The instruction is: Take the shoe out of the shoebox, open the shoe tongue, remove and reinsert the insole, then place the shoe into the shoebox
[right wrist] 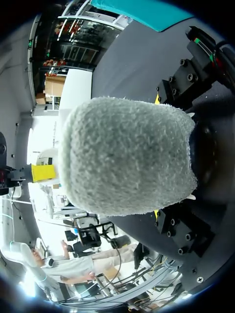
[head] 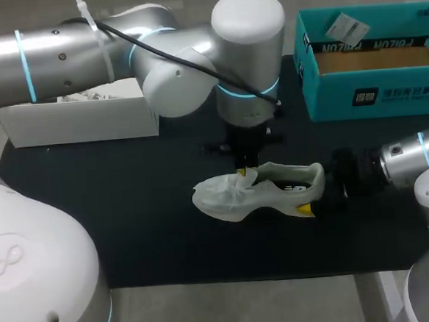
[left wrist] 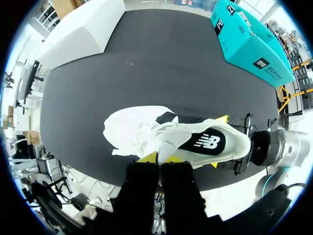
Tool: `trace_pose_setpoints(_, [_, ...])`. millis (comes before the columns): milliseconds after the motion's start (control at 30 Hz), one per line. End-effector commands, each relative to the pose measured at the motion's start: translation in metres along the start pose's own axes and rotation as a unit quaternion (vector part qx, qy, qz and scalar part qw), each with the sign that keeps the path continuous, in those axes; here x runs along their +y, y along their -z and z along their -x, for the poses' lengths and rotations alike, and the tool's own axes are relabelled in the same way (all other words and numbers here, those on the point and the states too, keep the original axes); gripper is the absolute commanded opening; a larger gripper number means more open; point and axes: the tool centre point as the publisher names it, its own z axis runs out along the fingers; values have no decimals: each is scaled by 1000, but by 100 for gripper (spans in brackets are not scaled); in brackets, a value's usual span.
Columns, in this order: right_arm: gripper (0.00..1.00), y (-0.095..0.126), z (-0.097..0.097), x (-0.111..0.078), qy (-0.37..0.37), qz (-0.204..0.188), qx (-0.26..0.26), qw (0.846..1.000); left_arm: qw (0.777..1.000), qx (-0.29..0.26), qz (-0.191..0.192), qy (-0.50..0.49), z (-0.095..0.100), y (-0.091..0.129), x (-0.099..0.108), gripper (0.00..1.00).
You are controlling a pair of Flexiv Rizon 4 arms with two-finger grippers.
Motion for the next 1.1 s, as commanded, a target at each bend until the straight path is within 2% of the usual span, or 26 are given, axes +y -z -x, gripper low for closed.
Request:
trace_pose_setpoints(33, [0, -4, 0, -2, 0, -1, -1, 1000, 997, 74, 8, 8, 29, -3, -5, 0])
trace_pose_setpoints(367, [0, -4, 0, -2, 0, -1, -1, 1000, 994, 93, 40, 42, 57, -31, -15, 0])
trace_pose_setpoints(567, [0, -4, 0, -2, 0, -1, -1, 1000, 995, 68, 53, 47, 65, -44, -19, 0])
trace_pose_setpoints(600, [0, -4, 0, -2, 0, -1, -1, 1000, 995, 67, 60, 52, 66, -47, -19, 19])
trace_pose_setpoints(700, [0, -4, 0, -2, 0, -1, -1, 1000, 994, 59, 69, 52, 67, -51, -19, 100])
trace_pose_setpoints(967, [0, -4, 0, -2, 0, -1, -1, 1000, 993, 69, 86, 35, 64, -52, -21, 100])
trace_pose_setpoints(1100, [0, -4, 0, -2, 0, -1, -1, 1000, 992, 96, 73, -22, 63, -33, -25, 100])
